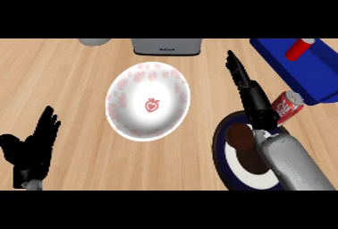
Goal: Pick the cupcake from the plate and place it in the bowl
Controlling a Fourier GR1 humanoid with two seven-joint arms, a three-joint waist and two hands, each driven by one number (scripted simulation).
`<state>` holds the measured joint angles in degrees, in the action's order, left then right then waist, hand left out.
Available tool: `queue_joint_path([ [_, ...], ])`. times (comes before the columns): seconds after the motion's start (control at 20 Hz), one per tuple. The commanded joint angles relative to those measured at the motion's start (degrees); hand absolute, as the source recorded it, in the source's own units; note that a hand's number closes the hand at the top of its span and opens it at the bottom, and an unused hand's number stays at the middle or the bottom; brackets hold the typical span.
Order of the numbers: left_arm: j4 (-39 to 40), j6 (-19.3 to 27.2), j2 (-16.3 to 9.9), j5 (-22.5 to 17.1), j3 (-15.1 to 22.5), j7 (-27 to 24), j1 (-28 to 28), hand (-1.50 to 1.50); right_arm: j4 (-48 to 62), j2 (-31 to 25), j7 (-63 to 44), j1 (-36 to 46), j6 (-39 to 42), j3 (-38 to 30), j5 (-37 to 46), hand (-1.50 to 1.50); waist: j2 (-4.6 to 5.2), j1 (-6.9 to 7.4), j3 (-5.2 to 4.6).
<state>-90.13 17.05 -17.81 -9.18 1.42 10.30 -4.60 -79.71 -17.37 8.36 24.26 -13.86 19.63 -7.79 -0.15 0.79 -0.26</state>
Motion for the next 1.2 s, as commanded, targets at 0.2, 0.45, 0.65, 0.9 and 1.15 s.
queue_joint_path([
  [0.2,-1.88,-4.79,0.42,1.3,3.53,-5.45,7.69,0.0,3.42,7.18,-6.54,-10.89,-14.11,0.73,4.17,1.5,0.08,-2.98,0.16],
  [0.45,-2.62,-3.42,3.13,2.29,6.42,-4.61,7.83,0.0,3.46,10.09,-1.81,-14.14,-38.71,-6.9,12.88,-1.5,-0.63,-7.21,0.28],
  [0.65,-2.49,-3.18,5.33,3.71,9.31,-5.05,9.01,0.0,-4.82,17.01,11.38,-21.69,-50.35,-0.6,12.47,-1.5,-0.27,-3.53,0.42],
  [0.9,1.19,-5.94,4.86,2.51,7.68,-6.56,12.27,0.0,-13.1,17.25,11.65,-31.86,-60.4,6.59,21.94,-1.5,-0.07,-2.55,0.16],
  [1.15,0.41,-5.37,5.75,3.23,8.36,-5.95,11.54,0.0,-15.37,15.34,-7.51,-36.26,-57.54,2.34,34.85,-1.5,0.11,-1.7,-0.08],
])
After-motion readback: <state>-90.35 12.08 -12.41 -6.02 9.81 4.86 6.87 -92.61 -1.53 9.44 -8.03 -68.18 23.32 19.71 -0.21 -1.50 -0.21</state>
